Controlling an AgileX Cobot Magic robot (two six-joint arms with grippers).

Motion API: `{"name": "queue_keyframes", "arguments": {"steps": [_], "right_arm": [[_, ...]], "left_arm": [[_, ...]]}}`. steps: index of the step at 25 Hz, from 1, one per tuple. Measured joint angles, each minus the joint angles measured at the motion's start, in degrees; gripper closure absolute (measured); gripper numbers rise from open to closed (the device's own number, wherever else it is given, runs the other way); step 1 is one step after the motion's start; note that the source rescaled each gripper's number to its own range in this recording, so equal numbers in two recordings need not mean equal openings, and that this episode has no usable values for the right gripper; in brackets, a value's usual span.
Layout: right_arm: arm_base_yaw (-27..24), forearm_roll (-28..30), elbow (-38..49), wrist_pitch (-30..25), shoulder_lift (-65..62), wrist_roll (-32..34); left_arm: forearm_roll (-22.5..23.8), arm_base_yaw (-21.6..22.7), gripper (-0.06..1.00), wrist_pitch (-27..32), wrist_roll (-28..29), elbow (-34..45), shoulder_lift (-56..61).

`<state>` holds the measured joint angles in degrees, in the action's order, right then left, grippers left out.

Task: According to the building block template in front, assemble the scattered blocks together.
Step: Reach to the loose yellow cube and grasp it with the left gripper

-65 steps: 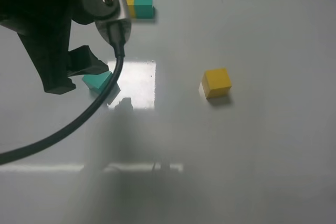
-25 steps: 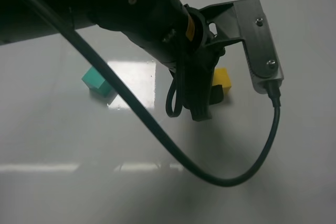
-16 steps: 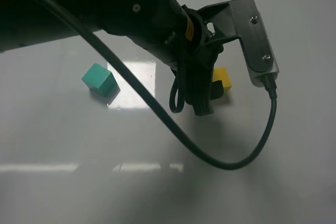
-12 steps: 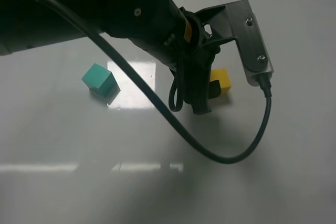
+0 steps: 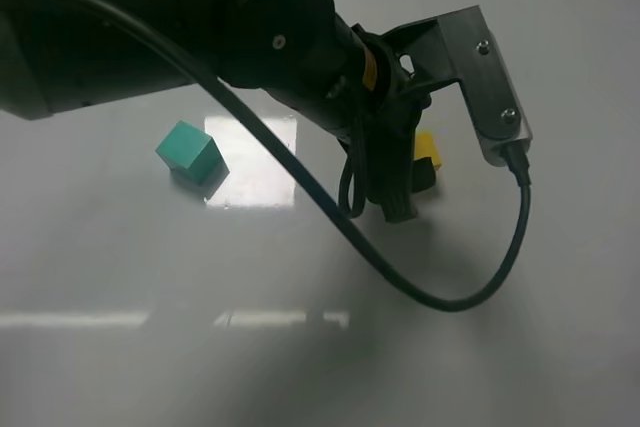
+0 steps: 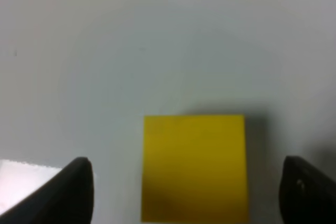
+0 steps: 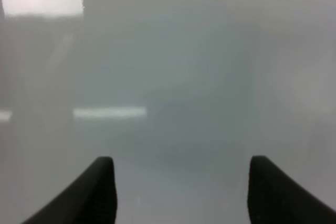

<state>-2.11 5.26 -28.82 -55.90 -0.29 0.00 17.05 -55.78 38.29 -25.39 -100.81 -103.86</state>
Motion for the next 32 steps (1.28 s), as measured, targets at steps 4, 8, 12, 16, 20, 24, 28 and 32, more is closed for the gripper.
{"name": "queue_keyframes", "arguments": {"steps": [4, 8, 12, 16, 20, 24, 28, 32], "right_arm": [[0.0, 0.0, 0.0, 0.0, 0.0, 0.0], [0.0, 0.0, 0.0, 0.0, 0.0, 0.0], [0.0, 0.0, 0.0, 0.0, 0.0, 0.0], [0.0, 0.0, 0.0, 0.0, 0.0, 0.0], [0.0, 0.0, 0.0, 0.0, 0.0, 0.0], [0.0, 0.0, 0.0, 0.0, 0.0, 0.0], [0.0, 0.0, 0.0, 0.0, 0.0, 0.0], [0.0, 0.0, 0.0, 0.0, 0.0, 0.0]], "left_arm": [[-0.3, 0.2, 0.23, -0.4, 0.0, 0.0, -0.6], [-0.5, 0.2, 0.23, -1.1, 0.0, 0.0, -1.2], [-0.6, 0.3, 0.23, -2.1, 0.0, 0.0, -1.3], [-0.6, 0.3, 0.23, -2.5, 0.0, 0.0, -1.3], [-0.6, 0.3, 0.23, -2.5, 0.0, -0.1, -1.6], [-1.1, 0.5, 0.23, -2.6, 0.0, -0.1, -2.4], [-1.2, 0.6, 0.23, -2.9, 0.0, -0.1, -2.6], [-1.3, 0.7, 0.23, -3.2, 0.0, -0.1, -2.8]]}}
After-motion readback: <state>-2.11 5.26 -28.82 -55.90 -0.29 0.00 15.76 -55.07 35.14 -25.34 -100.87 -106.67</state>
